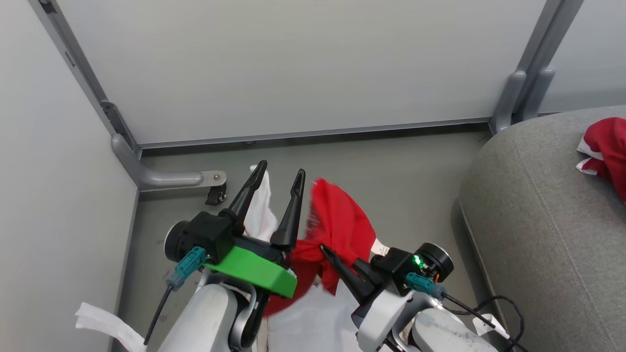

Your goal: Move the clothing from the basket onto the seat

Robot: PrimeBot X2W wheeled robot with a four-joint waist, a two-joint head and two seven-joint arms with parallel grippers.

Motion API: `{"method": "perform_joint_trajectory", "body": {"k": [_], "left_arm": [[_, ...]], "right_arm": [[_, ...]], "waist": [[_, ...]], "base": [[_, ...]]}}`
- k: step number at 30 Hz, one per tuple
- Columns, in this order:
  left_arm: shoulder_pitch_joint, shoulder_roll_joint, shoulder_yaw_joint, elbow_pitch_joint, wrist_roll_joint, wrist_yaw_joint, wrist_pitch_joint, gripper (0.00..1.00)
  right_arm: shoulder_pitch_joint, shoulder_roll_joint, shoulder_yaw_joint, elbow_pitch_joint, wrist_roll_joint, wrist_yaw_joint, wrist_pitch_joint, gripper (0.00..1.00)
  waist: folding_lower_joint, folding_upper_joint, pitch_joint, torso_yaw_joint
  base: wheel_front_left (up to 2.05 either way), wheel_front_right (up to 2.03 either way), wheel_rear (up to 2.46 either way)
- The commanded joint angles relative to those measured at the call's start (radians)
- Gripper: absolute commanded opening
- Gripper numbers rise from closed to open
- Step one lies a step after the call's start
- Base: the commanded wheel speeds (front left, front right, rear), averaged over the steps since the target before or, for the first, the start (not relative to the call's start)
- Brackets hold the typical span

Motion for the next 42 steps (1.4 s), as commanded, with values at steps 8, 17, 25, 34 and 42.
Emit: {"method": "perform_joint_trajectory", "body": {"k": [8,17,25,34,42], "left_arm": [[0.033,0.002,0.045,0.033,0.062,0.0,-0.002,1.0],[0.085,0.002,0.093,0.019,0.113,-0.006,-0.002,1.0],[0.096,0.002,0.104,0.02,0.138,-0.009,-0.002,1.0],[0.001,0.016,-0.016,0.067,0.102,-0.008,-0.002,1.0],[-0.043,0.056,-0.062,0.059,0.085,-0.008,-0.002,1.0]], "right_arm": [[0.044,-0.003,-0.045,-0.063,-0.022,-0.001,-0.001,0.0],[0.066,-0.003,-0.095,-0.132,-0.04,-0.001,-0.001,0.0],[0.059,-0.003,-0.134,-0.182,-0.059,-0.001,-0.001,0.0],[0.055,-0.002,-0.264,-0.248,-0.111,-0.001,-0.001,0.0],[-0.12,-0.114,-0.37,-0.338,-0.169,-0.001,-0.001,0.0]], "waist": [[0.0,0.0,0.011,-0.12],[0.0,0.0,0.032,-0.335],[0.0,0.0,0.067,-0.512],[0.0,0.0,0.128,-0.548],[0.0,0.0,0.193,-0.555]], "base": [[0.0,0.0,0.0],[0.0,0.0,0.0],[0.0,0.0,0.0],[0.0,0.0,0.0],[0.05,0.05,0.05]]}}
